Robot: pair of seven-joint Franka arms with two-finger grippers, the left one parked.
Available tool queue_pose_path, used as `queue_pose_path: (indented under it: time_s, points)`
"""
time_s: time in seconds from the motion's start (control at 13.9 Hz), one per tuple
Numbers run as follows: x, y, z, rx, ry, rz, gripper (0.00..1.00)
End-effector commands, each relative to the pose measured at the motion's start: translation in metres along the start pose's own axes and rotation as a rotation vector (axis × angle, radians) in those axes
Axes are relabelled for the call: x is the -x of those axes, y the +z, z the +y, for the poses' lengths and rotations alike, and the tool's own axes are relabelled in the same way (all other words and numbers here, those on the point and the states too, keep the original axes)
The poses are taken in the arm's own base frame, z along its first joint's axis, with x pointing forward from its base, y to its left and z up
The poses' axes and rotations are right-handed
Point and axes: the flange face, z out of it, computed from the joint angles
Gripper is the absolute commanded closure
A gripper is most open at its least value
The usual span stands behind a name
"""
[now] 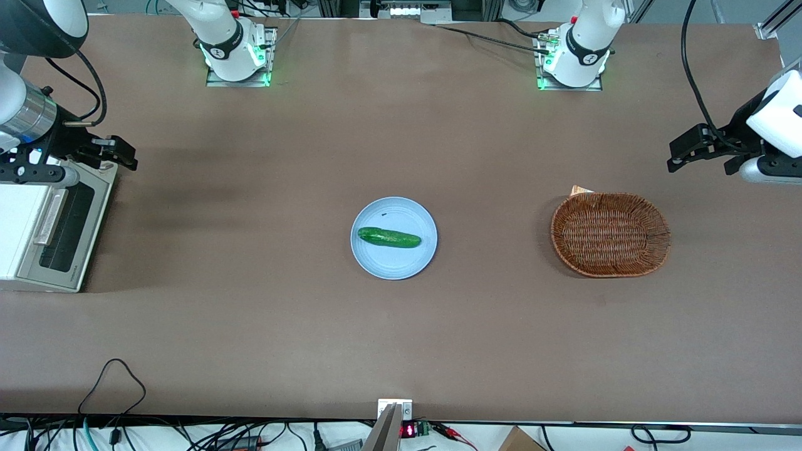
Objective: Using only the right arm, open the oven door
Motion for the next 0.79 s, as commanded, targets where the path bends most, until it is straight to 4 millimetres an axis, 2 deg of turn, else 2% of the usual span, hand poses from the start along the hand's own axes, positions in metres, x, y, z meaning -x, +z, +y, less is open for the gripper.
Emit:
queue_pose_path:
  time_s: [0.0,0.36,0.43,0.58,0.72]
  points:
    - [0.002,-0.005,0.001,-0.060,0.022,-0.013,1.00]
    - [-0.002,0.001,0.005,-0.045,0.030,-0.017,1.00]
    - [-0.006,0.007,0.007,-0.014,0.027,-0.025,1.00]
    - [-0.011,0.019,0.019,0.076,0.019,-0.045,1.00]
    - [-0.021,0.036,0.043,0.188,0.026,-0.057,1.00]
